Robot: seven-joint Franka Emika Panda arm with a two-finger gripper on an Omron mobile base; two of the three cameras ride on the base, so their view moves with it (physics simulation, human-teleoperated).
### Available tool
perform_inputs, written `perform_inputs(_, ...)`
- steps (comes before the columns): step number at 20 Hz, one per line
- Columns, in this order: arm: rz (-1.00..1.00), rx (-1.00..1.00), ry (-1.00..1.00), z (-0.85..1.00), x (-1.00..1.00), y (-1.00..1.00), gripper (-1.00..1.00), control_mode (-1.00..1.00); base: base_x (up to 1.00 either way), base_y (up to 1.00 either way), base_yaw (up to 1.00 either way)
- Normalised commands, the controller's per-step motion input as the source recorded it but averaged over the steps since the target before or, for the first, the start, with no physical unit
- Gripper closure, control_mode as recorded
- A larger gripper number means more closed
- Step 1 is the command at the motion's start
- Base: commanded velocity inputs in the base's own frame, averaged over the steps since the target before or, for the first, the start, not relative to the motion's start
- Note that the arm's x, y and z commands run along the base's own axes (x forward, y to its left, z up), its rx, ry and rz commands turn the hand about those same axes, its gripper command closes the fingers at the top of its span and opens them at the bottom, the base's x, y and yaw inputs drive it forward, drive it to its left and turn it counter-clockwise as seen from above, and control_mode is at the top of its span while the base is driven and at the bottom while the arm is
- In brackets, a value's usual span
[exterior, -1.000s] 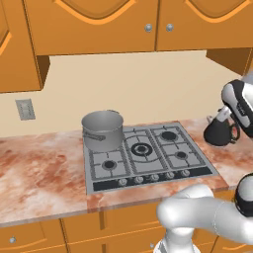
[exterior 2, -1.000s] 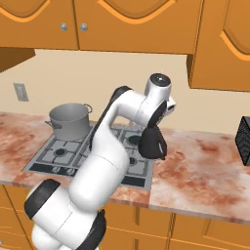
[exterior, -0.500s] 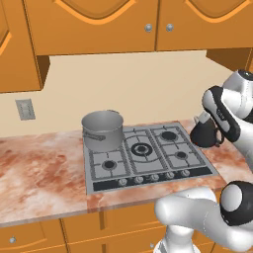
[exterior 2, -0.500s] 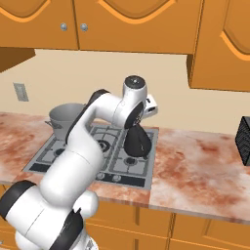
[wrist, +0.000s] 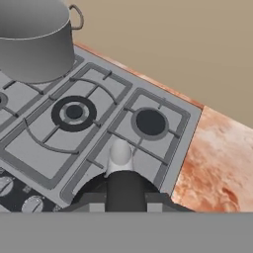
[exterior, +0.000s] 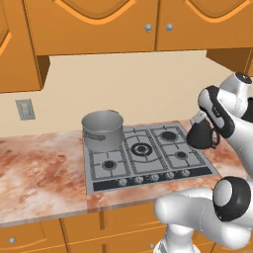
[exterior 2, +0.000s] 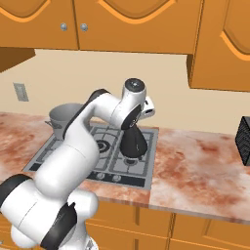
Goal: Pick the kettle from the counter and place it on a stove burner. Then turn the burner on.
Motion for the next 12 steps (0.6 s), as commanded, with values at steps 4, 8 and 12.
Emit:
perform_inputs(4, 0.0, 0.0, 0.0, 0.0, 0.29, 0.31, 1.0, -1.0, 0.0, 0.0, 0.0)
perform_inputs(8, 0.0, 0.0, 0.0, -0.03, 0.38, 0.17, 1.0, -1.0, 0.0, 0.0, 0.0)
perform_inputs(12, 0.0, 0.0, 0.03, -0.18, 0.35, 0.03, 1.0, -1.0, 0.0, 0.0, 0.0)
